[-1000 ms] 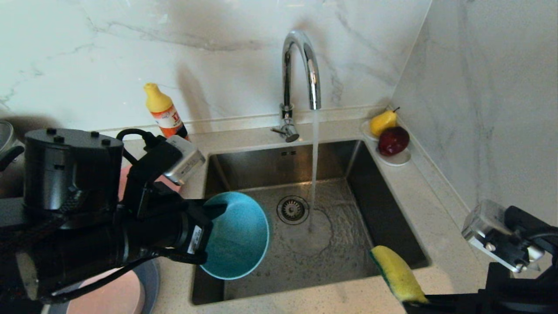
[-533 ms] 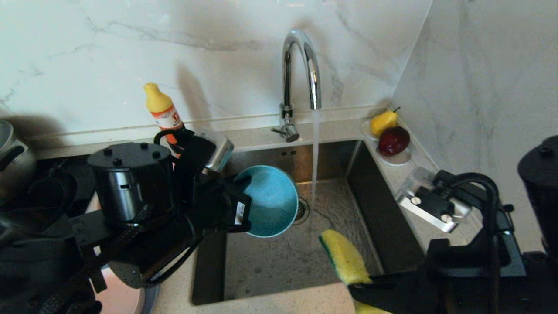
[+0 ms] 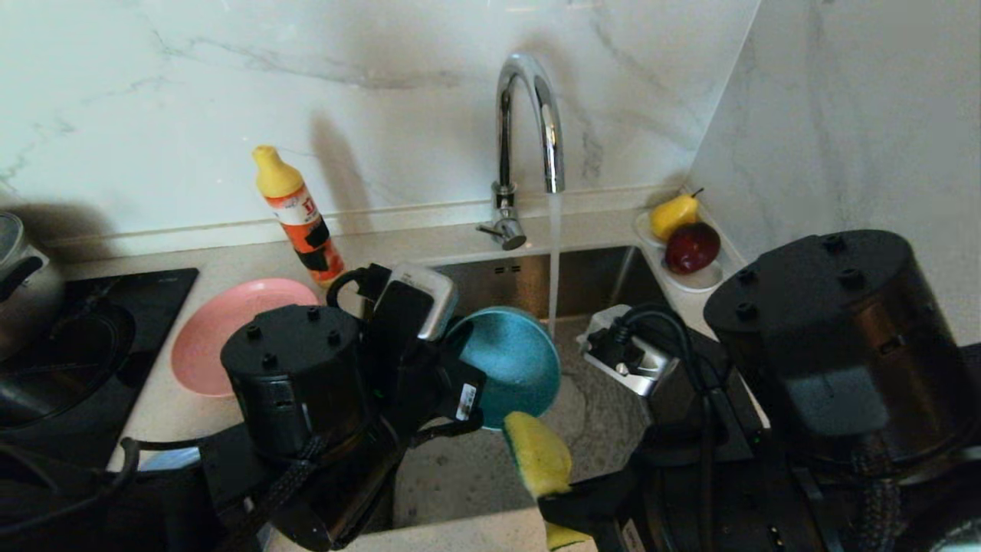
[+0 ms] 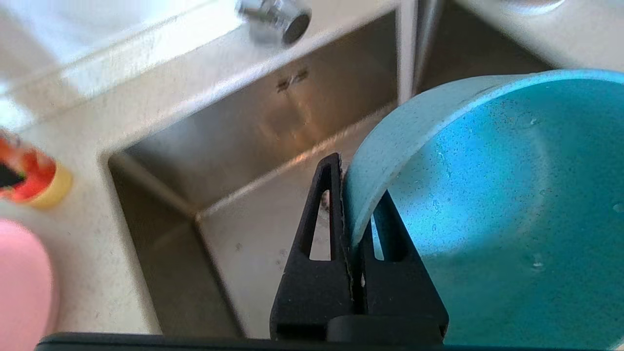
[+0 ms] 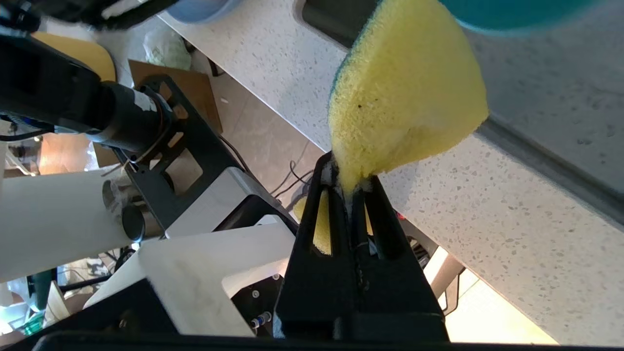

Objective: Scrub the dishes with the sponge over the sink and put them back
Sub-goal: Wipe the bowl

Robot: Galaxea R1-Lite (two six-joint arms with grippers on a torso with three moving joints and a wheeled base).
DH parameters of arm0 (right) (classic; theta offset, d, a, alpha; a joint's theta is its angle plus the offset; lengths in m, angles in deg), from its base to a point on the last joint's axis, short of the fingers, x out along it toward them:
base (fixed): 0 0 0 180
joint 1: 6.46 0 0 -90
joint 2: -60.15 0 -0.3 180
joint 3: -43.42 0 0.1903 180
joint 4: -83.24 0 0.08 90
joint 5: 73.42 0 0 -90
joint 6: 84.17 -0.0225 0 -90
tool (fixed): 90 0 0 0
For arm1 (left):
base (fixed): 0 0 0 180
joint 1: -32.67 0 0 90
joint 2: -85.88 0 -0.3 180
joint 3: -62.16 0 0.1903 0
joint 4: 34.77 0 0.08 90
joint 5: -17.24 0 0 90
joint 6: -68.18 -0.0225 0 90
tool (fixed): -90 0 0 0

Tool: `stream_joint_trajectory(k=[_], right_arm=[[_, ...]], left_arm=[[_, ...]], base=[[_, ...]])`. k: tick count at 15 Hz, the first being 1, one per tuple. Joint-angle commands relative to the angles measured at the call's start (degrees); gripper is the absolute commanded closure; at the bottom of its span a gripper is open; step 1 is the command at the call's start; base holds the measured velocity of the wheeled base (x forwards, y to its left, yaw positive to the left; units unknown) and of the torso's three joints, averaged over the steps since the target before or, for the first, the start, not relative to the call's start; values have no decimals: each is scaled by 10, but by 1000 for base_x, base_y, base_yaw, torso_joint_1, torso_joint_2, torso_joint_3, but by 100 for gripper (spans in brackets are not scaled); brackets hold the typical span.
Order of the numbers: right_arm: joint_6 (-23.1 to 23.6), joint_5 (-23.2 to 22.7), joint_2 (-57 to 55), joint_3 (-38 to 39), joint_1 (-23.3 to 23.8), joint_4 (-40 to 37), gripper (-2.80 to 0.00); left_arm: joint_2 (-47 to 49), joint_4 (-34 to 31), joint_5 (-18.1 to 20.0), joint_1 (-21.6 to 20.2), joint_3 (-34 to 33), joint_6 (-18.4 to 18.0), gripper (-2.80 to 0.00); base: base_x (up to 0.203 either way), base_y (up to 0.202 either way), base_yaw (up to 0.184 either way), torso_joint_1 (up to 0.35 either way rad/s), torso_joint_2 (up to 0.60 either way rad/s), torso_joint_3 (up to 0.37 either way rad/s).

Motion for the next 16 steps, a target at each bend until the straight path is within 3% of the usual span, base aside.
stream_joint_trajectory(k=[1,5,9,11,14,16], right_arm=[[-2,0,-26,-9,7,1,0],[-2,-2,-41,-42,54,-1,0],[-18,-20,-56,-76,73,-1,0],[-35,-47,-56,-88,74,-2,0],[-36,-54,-60,-94,73,-1,0],[-36,-55,-64,-100,73,-1,0]], left_arm=[[17,34,-4,7,-6,-4,0],[17,55,-3,8,-35,-8,0],[45,127,-6,12,-44,-10,0],[64,177,-22,12,-46,-35,0],[78,240,-44,12,-43,-98,0],[79,269,-46,12,-44,-121,0]], base=[[0,0,0,0,0,0],[0,0,0,0,0,0],[0,0,0,0,0,0],[0,0,0,0,0,0],[0,0,0,0,0,0],[0,0,0,0,0,0]])
